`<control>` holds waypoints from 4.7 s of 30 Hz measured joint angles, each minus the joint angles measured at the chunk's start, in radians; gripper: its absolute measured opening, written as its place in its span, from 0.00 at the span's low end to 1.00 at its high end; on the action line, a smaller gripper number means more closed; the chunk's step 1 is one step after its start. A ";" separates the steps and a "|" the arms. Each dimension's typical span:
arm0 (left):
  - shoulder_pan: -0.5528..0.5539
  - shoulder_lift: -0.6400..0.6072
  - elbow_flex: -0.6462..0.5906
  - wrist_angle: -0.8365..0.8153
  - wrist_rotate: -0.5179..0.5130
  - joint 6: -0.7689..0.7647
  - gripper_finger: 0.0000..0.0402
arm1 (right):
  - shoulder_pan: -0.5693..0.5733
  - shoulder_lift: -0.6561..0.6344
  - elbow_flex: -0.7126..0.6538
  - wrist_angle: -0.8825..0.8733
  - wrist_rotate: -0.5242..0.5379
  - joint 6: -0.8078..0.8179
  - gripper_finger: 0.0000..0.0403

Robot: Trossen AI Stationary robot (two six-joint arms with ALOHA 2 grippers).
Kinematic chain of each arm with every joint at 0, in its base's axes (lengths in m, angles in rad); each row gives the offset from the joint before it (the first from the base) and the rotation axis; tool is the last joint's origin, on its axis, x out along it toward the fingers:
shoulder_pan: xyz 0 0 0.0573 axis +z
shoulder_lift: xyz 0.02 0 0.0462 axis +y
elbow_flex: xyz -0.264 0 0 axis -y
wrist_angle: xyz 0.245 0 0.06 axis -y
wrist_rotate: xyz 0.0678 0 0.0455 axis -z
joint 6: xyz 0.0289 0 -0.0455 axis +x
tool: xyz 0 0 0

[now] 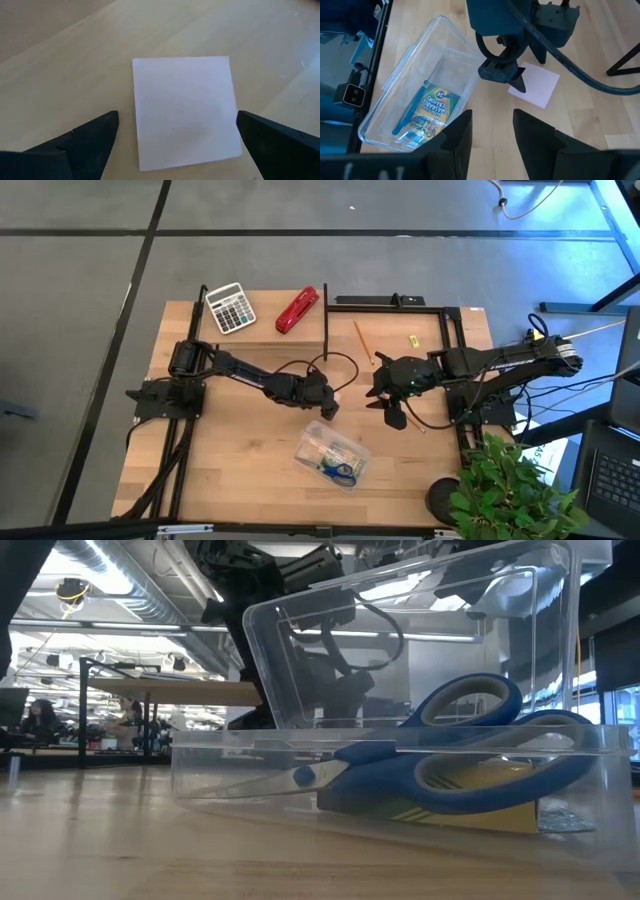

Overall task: Pack school essentials
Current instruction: Put the pink sticky note into the transparent supply box

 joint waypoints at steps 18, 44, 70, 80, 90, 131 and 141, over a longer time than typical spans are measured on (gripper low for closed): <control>-0.036 0.000 -0.001 0.019 -0.005 0.077 1.00 | 0.000 0.000 0.000 0.000 0.000 -0.001 0.36; -0.089 0.009 0.021 0.044 -0.097 0.145 1.00 | 0.000 0.000 0.000 0.003 0.000 -0.001 0.36; 0.001 0.029 0.270 -0.371 0.068 0.095 1.00 | 0.000 0.000 0.000 0.016 0.000 0.000 0.36; 0.007 0.084 0.270 -0.334 0.066 0.082 1.00 | 0.000 0.001 -0.001 0.024 0.000 0.000 0.36; 0.004 0.103 0.270 -0.308 0.073 0.098 1.00 | 0.000 0.001 -0.001 0.022 0.000 0.000 0.36; -0.022 0.140 0.270 -0.240 0.083 0.126 1.00 | 0.000 0.001 -0.001 0.022 0.000 -0.001 0.36; -0.022 0.149 0.270 -0.238 0.076 0.130 1.00 | 0.000 0.001 -0.001 0.022 0.000 -0.001 0.36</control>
